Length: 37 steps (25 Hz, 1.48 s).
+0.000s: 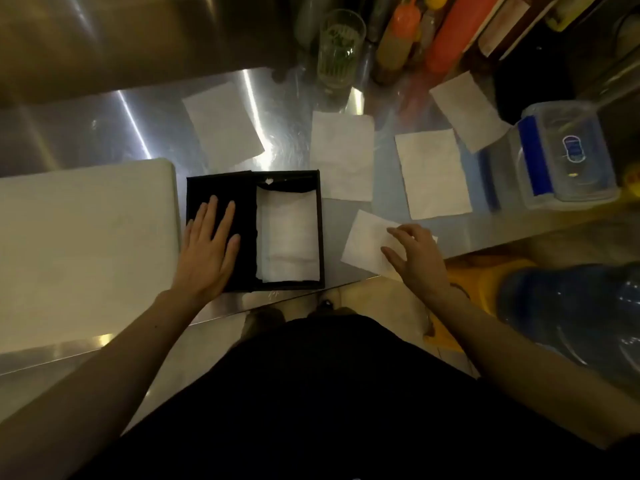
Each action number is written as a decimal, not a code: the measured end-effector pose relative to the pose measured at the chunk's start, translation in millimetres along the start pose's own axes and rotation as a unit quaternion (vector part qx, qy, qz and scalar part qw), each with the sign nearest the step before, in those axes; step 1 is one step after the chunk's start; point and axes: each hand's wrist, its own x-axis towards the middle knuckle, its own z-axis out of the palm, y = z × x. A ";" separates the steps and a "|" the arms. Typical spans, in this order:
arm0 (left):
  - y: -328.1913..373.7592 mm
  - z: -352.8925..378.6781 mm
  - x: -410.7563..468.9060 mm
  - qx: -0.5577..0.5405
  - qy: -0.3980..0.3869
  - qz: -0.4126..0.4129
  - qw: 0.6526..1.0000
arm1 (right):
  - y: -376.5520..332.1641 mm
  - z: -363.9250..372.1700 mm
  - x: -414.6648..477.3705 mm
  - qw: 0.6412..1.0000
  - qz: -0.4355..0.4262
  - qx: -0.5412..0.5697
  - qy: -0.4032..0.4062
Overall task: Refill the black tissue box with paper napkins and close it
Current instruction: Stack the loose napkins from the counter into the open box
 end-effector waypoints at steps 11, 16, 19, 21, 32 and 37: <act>-2.2 3.6 1.7 -0.012 -0.010 -0.011 1.000 | 3.0 3.8 -2.8 0.999 0.034 0.000 -0.008; -3.3 3.1 1.1 -0.015 -0.011 -0.011 1.000 | 9.0 3.2 -2.2 0.999 0.032 0.023 -0.010; -3.2 3.7 1.5 -0.019 -0.011 -0.012 1.000 | 10.5 3.3 -1.1 0.999 0.034 0.027 -0.015; -2.9 4.2 1.3 -0.020 -0.009 -0.013 1.000 | 9.3 2.2 0.5 0.999 0.030 0.030 -0.005; -1.3 6.0 1.2 -0.023 -0.006 -0.012 1.000 | -16.1 7.5 11.9 0.997 0.041 0.063 0.026; -3.1 5.6 1.6 -0.006 -0.004 -0.003 1.000 | -44.1 -3.2 12.0 0.984 0.064 0.120 0.112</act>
